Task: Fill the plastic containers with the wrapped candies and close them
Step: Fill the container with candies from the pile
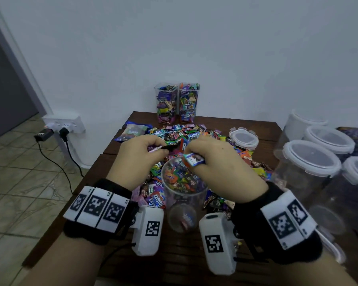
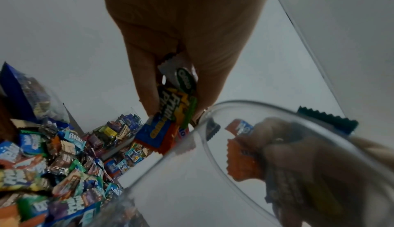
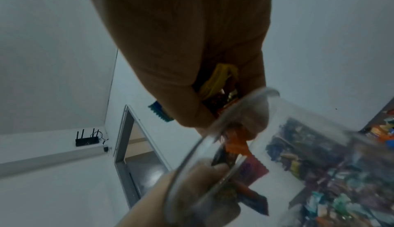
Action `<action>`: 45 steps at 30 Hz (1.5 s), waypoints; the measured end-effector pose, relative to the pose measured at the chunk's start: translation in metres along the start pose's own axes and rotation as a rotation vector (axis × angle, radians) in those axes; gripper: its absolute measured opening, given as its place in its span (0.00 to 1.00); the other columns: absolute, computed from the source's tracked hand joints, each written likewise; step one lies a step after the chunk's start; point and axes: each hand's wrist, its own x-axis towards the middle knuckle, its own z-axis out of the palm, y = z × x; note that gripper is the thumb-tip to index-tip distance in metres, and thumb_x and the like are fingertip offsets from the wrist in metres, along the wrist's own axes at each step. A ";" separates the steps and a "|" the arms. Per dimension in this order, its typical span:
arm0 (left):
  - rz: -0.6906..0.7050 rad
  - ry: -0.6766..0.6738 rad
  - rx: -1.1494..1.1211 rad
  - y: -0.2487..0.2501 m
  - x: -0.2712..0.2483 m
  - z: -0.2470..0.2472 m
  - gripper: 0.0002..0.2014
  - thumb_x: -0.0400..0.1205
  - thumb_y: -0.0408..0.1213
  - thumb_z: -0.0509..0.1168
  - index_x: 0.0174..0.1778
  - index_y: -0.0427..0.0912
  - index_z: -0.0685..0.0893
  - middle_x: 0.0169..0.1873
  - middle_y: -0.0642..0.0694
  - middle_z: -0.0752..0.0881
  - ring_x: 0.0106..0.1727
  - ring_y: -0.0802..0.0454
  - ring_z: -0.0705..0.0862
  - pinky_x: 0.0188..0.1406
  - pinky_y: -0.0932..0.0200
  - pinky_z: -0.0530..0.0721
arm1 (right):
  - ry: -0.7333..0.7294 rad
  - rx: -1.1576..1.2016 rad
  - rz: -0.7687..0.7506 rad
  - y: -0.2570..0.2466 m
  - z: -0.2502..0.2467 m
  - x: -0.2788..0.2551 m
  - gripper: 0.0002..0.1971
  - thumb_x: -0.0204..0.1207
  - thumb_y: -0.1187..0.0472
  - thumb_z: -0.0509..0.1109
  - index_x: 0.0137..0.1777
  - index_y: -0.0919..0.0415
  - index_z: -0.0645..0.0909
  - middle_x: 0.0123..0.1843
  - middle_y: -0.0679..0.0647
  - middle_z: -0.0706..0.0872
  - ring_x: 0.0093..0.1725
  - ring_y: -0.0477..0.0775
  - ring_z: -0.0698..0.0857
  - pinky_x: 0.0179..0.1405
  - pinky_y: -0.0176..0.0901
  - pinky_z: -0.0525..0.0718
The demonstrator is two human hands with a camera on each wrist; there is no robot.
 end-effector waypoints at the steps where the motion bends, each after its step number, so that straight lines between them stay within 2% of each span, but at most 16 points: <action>1: -0.002 0.003 -0.008 -0.001 0.000 0.000 0.05 0.77 0.34 0.71 0.37 0.49 0.85 0.35 0.59 0.82 0.40 0.60 0.79 0.46 0.55 0.78 | -0.020 -0.003 -0.005 -0.001 0.002 -0.001 0.05 0.77 0.67 0.64 0.48 0.63 0.82 0.47 0.55 0.80 0.47 0.55 0.77 0.48 0.49 0.72; 6: 0.008 0.022 -0.030 -0.001 -0.002 -0.002 0.07 0.76 0.34 0.72 0.36 0.51 0.84 0.35 0.58 0.83 0.39 0.56 0.80 0.47 0.52 0.80 | -0.110 -0.081 0.008 -0.005 0.007 -0.002 0.12 0.74 0.65 0.66 0.56 0.58 0.83 0.53 0.54 0.80 0.53 0.57 0.79 0.52 0.53 0.75; 10: 0.006 0.011 -0.048 0.000 0.000 -0.001 0.07 0.76 0.35 0.72 0.35 0.51 0.84 0.34 0.55 0.84 0.41 0.50 0.81 0.51 0.44 0.82 | -0.146 -0.091 0.009 -0.010 0.008 -0.001 0.17 0.74 0.64 0.65 0.63 0.55 0.81 0.55 0.53 0.79 0.54 0.56 0.78 0.53 0.51 0.75; 16: 0.039 0.003 -0.063 0.005 0.001 -0.001 0.09 0.76 0.34 0.72 0.33 0.53 0.84 0.29 0.59 0.83 0.35 0.59 0.79 0.44 0.53 0.77 | -0.090 -0.031 0.012 -0.009 0.007 -0.008 0.16 0.75 0.63 0.65 0.62 0.54 0.81 0.57 0.49 0.78 0.54 0.51 0.78 0.52 0.42 0.73; 19: 0.040 0.010 -0.087 0.006 0.001 -0.002 0.08 0.75 0.33 0.72 0.34 0.52 0.85 0.29 0.60 0.83 0.38 0.55 0.81 0.47 0.48 0.79 | 0.018 0.033 0.006 -0.003 0.011 -0.012 0.14 0.74 0.61 0.68 0.59 0.57 0.81 0.59 0.50 0.79 0.57 0.50 0.78 0.57 0.41 0.73; 22: 0.070 0.011 -0.072 0.009 -0.001 -0.003 0.08 0.76 0.34 0.72 0.35 0.51 0.85 0.28 0.58 0.83 0.36 0.58 0.80 0.42 0.54 0.77 | 0.113 0.191 0.031 0.004 0.015 -0.019 0.27 0.70 0.49 0.72 0.69 0.55 0.75 0.66 0.44 0.73 0.66 0.40 0.70 0.63 0.21 0.63; 25: 0.082 0.008 -0.085 0.013 -0.003 -0.007 0.08 0.76 0.35 0.72 0.33 0.52 0.84 0.26 0.56 0.82 0.33 0.56 0.80 0.41 0.52 0.78 | 0.019 0.405 0.178 0.011 0.021 -0.031 0.48 0.63 0.42 0.79 0.80 0.48 0.57 0.73 0.38 0.63 0.73 0.33 0.61 0.68 0.23 0.60; 28: 0.069 0.005 -0.126 0.020 -0.004 -0.011 0.03 0.72 0.43 0.73 0.34 0.54 0.85 0.25 0.58 0.82 0.35 0.53 0.80 0.43 0.46 0.80 | -0.026 0.640 0.274 0.017 0.032 -0.040 0.58 0.53 0.42 0.78 0.81 0.42 0.49 0.77 0.36 0.62 0.71 0.27 0.66 0.63 0.20 0.68; 30: 0.083 -0.007 -0.137 0.025 -0.003 -0.011 0.04 0.71 0.44 0.73 0.34 0.58 0.85 0.26 0.62 0.82 0.34 0.55 0.80 0.42 0.48 0.80 | -0.036 0.765 0.289 0.020 0.041 -0.042 0.56 0.52 0.47 0.80 0.77 0.39 0.49 0.72 0.32 0.67 0.65 0.19 0.69 0.56 0.15 0.71; 31: 0.102 -0.015 -0.123 0.026 -0.003 -0.010 0.07 0.73 0.41 0.74 0.32 0.57 0.85 0.26 0.63 0.82 0.33 0.58 0.79 0.41 0.51 0.79 | -0.038 0.787 0.298 0.021 0.044 -0.043 0.53 0.53 0.49 0.80 0.75 0.38 0.50 0.70 0.33 0.69 0.64 0.20 0.70 0.56 0.15 0.72; 35: 0.179 -0.103 -0.073 0.037 -0.004 -0.004 0.12 0.75 0.33 0.73 0.32 0.56 0.83 0.29 0.58 0.82 0.33 0.66 0.78 0.37 0.67 0.75 | 0.039 0.742 0.317 0.028 0.054 -0.040 0.46 0.59 0.57 0.85 0.72 0.44 0.59 0.70 0.43 0.75 0.68 0.35 0.75 0.67 0.34 0.75; 37: 0.233 -0.170 0.009 0.040 -0.004 -0.002 0.10 0.74 0.32 0.73 0.34 0.53 0.85 0.32 0.56 0.84 0.36 0.64 0.80 0.36 0.69 0.75 | 0.068 0.717 0.324 0.029 0.056 -0.038 0.47 0.54 0.51 0.85 0.72 0.48 0.63 0.67 0.42 0.77 0.66 0.36 0.77 0.68 0.40 0.76; 39: 0.284 -0.250 0.128 0.042 -0.004 0.000 0.05 0.74 0.33 0.73 0.37 0.48 0.88 0.35 0.54 0.84 0.39 0.60 0.80 0.38 0.66 0.76 | 0.074 0.709 0.329 0.030 0.055 -0.037 0.47 0.53 0.47 0.84 0.72 0.50 0.64 0.65 0.42 0.78 0.66 0.38 0.78 0.67 0.43 0.78; 40: 0.304 -0.292 0.175 0.043 -0.004 0.001 0.03 0.74 0.33 0.72 0.39 0.46 0.88 0.36 0.54 0.84 0.40 0.60 0.80 0.40 0.65 0.77 | 0.073 0.706 0.335 0.030 0.055 -0.038 0.46 0.55 0.50 0.85 0.72 0.49 0.63 0.65 0.41 0.78 0.66 0.39 0.78 0.67 0.43 0.77; 44: 0.357 -0.404 0.267 0.042 -0.004 0.006 0.06 0.71 0.39 0.68 0.42 0.49 0.88 0.43 0.53 0.86 0.47 0.57 0.83 0.52 0.52 0.80 | 0.080 0.678 0.315 0.028 0.052 -0.038 0.44 0.61 0.60 0.84 0.73 0.49 0.62 0.62 0.34 0.76 0.63 0.27 0.75 0.59 0.23 0.74; 45: 0.364 -0.416 0.266 0.042 -0.004 0.007 0.06 0.72 0.38 0.70 0.44 0.49 0.89 0.45 0.52 0.87 0.50 0.56 0.83 0.54 0.50 0.80 | 0.078 0.678 0.307 0.028 0.052 -0.038 0.43 0.61 0.59 0.84 0.73 0.49 0.63 0.62 0.35 0.76 0.62 0.27 0.75 0.59 0.25 0.74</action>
